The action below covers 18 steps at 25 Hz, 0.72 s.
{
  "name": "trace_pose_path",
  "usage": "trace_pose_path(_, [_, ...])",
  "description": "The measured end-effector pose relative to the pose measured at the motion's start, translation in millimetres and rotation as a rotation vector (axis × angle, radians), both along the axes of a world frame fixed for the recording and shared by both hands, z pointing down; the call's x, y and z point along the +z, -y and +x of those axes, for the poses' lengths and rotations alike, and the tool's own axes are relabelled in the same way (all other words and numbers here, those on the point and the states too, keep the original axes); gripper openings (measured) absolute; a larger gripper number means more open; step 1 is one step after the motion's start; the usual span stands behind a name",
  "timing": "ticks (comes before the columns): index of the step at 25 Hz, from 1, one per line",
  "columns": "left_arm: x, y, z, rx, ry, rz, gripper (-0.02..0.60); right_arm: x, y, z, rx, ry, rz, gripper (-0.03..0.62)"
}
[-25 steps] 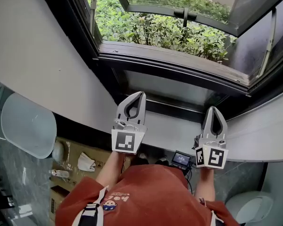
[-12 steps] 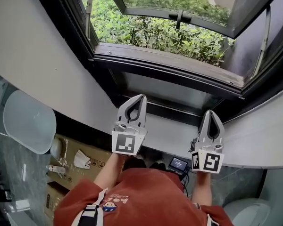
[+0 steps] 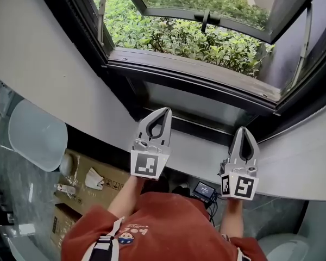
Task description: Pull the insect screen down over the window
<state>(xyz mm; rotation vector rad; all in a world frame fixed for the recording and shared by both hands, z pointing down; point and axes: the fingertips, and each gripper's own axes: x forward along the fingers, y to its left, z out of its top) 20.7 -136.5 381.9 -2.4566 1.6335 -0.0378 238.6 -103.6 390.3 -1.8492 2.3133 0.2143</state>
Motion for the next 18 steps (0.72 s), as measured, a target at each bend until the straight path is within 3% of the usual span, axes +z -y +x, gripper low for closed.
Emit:
trace_pose_path(10, [-0.7, 13.3, -15.9, 0.017, -0.022, 0.012, 0.005, 1.0, 15.7, -18.0, 0.007, -0.024, -0.006, 0.009])
trace_pose_path(18, [-0.1, 35.9, -53.2, 0.069, -0.062, 0.014, 0.005, -7.7, 33.0, -62.3, 0.044, -0.055, -0.006, 0.011])
